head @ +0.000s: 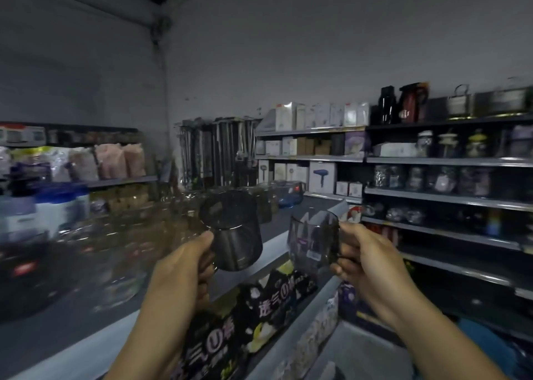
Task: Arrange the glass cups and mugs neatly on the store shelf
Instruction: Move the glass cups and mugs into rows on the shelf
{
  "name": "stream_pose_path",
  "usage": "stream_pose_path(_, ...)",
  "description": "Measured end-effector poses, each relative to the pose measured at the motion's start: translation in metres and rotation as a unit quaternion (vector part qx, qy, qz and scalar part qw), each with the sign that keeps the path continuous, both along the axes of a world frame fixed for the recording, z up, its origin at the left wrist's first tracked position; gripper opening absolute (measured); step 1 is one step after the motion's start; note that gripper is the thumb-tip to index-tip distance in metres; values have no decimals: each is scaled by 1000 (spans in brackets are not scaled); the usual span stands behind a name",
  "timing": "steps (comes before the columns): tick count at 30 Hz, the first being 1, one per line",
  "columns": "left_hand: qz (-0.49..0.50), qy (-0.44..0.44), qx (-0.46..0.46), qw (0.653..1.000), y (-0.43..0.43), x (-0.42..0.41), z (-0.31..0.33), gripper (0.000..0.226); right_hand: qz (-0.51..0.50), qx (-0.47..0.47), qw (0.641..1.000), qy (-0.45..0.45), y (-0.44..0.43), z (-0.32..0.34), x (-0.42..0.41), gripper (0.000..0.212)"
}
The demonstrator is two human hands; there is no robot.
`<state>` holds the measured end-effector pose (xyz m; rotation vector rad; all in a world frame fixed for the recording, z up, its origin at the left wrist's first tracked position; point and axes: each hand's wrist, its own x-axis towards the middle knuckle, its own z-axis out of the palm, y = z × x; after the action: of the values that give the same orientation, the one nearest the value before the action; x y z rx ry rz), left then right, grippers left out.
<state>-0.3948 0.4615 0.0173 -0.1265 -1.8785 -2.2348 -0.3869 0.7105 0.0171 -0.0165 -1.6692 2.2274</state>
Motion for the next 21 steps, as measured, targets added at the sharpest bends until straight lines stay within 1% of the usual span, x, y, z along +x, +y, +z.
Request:
stream_pose_path(1, -10, 12, -5, 1000, 13, -13, 5, 59, -6, -1, 1000, -2, 10, 3, -16, 33)
stream_pose_path(2, -1, 30, -3, 1000, 29, -20, 14, 30, -12, 0, 1000, -6, 21, 7, -33, 36)
stream_pose_path(3, -15, 47, 6, 999, 41, -35, 20, 39, -17, -2, 1000, -8, 30, 10, -49, 37)
stream_pose_path(4, -11, 51, -12, 999, 53, -48, 25, 38, -23, -6, 1000, -5, 40, 14, -65, 34)
stream_pose_path(5, -10, 61, -12, 998, 65, -64, 27, 41, -28, -15, 1000, 2, 50, 16, -81, 30)
stream_pose_path(6, -4, 57, -31, 998, 77, -80, 29, 46, -30, -23, 999, 8, 61, 16, -96, 27)
stream_pose_path(7, 3, 65, -30, 997, 87, -97, 29, 39, -30, -28, 999, 10, 70, 17, -110, 25)
stream_pose_path(8, 15, 56, -40, 998, 98, -113, 30, 57, -29, -29, 999, 11, 80, 17, -122, 23)
stream_pose_path(11, 22, 102, -54, 993, 130, -162, 23, 39, -20, -20, 1000, 12, 108, 15, -160, 24)
stream_pose_path(13, 28, 123, -69, 990, 154, -192, 15, 32, -15, -15, 1000, 18, 128, 13, -188, 25)
stream_pose_path(17, 56, 124, -92, 987, 199, -261, -10, 35, 24, -22, 999, 27, 177, 9, -254, 32)
stream_pose_path(21, 88, 94, -92, 987, 244, -329, -26, 39, 70, -15, 997, 26, 235, 10, -332, 27)
